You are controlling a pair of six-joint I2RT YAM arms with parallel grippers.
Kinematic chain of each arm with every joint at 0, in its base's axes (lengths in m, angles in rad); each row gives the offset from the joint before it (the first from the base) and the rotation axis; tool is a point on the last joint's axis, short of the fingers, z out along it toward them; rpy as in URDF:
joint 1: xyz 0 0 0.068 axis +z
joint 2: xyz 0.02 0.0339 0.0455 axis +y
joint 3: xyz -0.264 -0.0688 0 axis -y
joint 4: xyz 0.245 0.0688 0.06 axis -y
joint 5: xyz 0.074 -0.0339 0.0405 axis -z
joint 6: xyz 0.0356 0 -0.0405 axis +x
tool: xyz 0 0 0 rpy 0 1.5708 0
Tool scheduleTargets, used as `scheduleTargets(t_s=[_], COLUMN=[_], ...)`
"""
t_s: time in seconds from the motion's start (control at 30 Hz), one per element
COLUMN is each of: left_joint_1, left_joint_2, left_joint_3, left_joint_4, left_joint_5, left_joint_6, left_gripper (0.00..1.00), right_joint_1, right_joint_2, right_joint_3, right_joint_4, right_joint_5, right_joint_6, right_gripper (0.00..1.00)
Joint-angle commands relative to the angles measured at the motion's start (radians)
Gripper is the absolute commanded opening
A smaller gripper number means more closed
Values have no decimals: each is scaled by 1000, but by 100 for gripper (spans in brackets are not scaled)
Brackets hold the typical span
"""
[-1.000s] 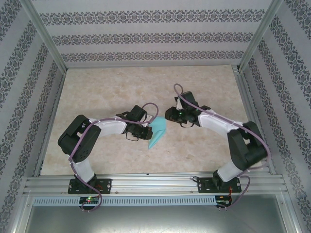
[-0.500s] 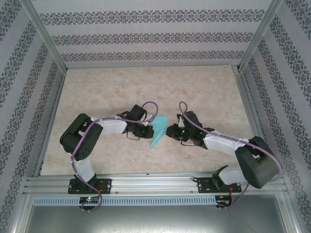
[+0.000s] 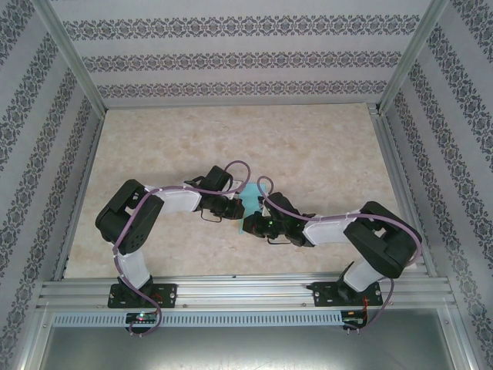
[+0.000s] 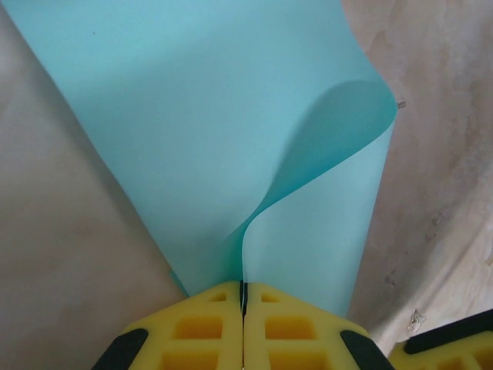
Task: Fold a paper plane with a square sheet of paper (pick it up from the middle)
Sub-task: Third fold the triangle at the center of the table.
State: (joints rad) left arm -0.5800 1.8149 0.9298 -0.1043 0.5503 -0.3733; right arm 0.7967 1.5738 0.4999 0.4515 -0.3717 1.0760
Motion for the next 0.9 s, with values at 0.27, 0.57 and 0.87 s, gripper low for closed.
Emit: scheduleTargets(t_s=[0.27,0.57,0.87], left_joint_1=[17,17,17], left_joint_2=[52,50,50], left_joint_3=[0,-1,3], left_joint_4=[-31,-34,-37], left_joint_5=[-37,-33,-30], left_joint_6=[8,8,9], left_gripper=[8,8,9], right_joint_1=[16,18,23], right_joint_2=[58,80,88], right_joint_3=[12,10,16], right_joint_4=[73,86,81], right_joint_5=[1,-1,-2], right_joint_6=[34,36,35], right_gripper=[10,10,10])
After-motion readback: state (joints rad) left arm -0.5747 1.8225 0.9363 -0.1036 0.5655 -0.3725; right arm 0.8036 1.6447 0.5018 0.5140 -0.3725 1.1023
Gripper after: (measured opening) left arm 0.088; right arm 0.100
